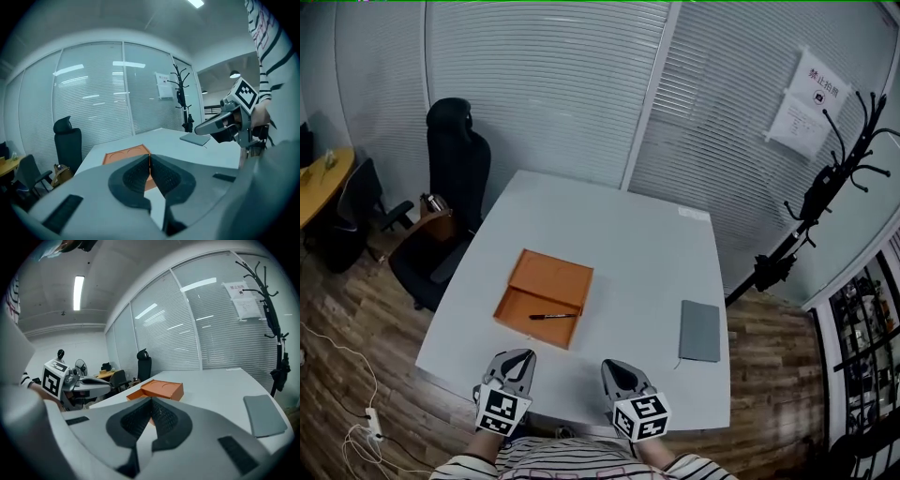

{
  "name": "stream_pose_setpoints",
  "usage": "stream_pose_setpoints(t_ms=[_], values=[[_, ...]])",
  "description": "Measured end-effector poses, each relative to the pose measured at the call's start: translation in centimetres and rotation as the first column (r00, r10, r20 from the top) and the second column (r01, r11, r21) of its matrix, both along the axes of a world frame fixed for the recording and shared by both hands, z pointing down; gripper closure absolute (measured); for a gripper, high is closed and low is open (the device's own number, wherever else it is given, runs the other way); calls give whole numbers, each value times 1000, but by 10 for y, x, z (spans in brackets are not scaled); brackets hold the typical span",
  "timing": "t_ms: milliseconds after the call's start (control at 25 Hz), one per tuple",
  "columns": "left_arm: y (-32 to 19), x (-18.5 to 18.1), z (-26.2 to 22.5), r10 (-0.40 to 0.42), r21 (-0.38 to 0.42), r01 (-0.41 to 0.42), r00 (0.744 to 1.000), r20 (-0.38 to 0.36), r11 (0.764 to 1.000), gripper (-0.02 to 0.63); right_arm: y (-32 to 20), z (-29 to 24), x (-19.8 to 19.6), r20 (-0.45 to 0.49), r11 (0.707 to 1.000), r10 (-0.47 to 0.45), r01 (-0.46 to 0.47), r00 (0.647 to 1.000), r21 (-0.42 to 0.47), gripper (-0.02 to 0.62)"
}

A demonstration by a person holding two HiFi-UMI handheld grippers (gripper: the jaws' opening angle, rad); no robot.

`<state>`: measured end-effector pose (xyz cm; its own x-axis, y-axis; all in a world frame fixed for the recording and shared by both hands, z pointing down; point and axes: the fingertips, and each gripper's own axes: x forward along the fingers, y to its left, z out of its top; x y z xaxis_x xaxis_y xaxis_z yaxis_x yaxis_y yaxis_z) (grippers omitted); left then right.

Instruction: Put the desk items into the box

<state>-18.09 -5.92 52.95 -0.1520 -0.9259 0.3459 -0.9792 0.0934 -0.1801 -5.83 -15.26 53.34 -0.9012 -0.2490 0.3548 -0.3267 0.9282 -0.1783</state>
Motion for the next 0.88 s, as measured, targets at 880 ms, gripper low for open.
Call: stream_pose_setpoints(t_ms=[880], values=[[54,5,3,-146,24,148,987,-72,989,583,19,8,-16,-5,995,-103,103,995,-13,571]])
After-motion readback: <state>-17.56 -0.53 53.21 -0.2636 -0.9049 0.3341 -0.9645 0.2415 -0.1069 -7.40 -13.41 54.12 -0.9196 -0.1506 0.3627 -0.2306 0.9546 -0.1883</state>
